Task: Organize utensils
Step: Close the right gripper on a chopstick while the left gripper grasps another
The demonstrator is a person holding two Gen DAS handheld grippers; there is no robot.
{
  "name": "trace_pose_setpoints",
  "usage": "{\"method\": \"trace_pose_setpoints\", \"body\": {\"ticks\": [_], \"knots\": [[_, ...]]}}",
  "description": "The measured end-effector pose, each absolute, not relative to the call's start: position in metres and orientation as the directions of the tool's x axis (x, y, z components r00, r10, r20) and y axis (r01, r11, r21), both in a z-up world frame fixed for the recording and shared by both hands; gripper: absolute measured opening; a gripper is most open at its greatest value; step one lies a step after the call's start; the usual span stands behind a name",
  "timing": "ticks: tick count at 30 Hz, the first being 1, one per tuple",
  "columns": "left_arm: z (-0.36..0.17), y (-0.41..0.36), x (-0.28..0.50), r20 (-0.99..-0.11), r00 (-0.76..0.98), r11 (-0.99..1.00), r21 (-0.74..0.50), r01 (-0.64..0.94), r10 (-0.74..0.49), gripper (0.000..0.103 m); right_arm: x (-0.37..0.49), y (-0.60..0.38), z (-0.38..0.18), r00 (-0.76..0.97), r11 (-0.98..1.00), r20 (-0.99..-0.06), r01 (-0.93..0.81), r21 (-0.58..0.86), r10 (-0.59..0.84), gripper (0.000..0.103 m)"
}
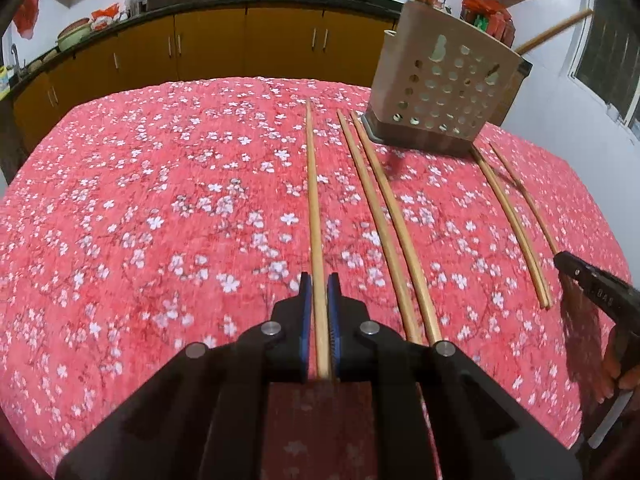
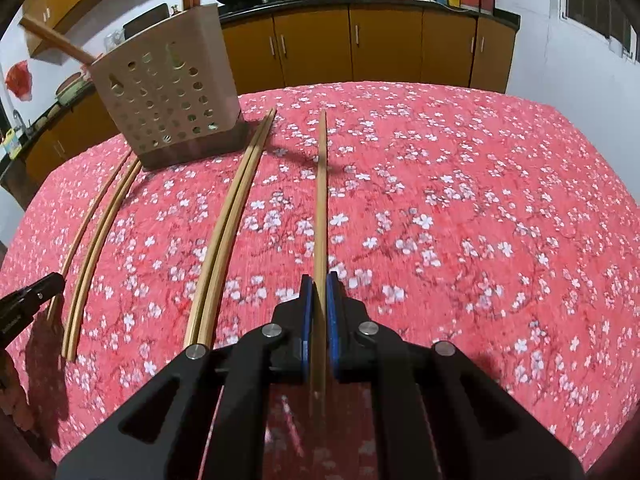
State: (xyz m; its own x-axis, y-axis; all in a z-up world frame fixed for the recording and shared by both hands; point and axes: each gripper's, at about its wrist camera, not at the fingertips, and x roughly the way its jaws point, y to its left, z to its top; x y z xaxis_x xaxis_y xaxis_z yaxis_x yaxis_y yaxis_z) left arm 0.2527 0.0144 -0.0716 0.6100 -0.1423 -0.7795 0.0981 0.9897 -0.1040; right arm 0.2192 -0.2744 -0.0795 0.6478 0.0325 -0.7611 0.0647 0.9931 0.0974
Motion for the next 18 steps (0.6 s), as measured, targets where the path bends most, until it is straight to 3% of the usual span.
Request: {"method": "trace_pose_setpoints", "body": {"ticks": [9,13,18], "knots": [[-0.072,0.004,0.239,-0.772,0.627,0.994,-0.052,0.092,-0.099,0.015,0.219,-0.276,-0.077,0.652,0.992,-0.757,0.061,0.111,0.044,0.009],[-0.073,0.006,0.242,-0.775,0.625,0.995,-0.054,0.083,-0.094,0.008,0.219,-0.277,-0.077,0.652,0.991,-0.757,0.063,0.114,0.046,0.008],[-0.069,0.013,0.242,-0.784,0.609,0.993,-0.074,0.093,-0.115,0.007,0.213,-0.285,-0.071,0.664,0.986,-0.744,0.068,0.15,0.068,0.008]]}}
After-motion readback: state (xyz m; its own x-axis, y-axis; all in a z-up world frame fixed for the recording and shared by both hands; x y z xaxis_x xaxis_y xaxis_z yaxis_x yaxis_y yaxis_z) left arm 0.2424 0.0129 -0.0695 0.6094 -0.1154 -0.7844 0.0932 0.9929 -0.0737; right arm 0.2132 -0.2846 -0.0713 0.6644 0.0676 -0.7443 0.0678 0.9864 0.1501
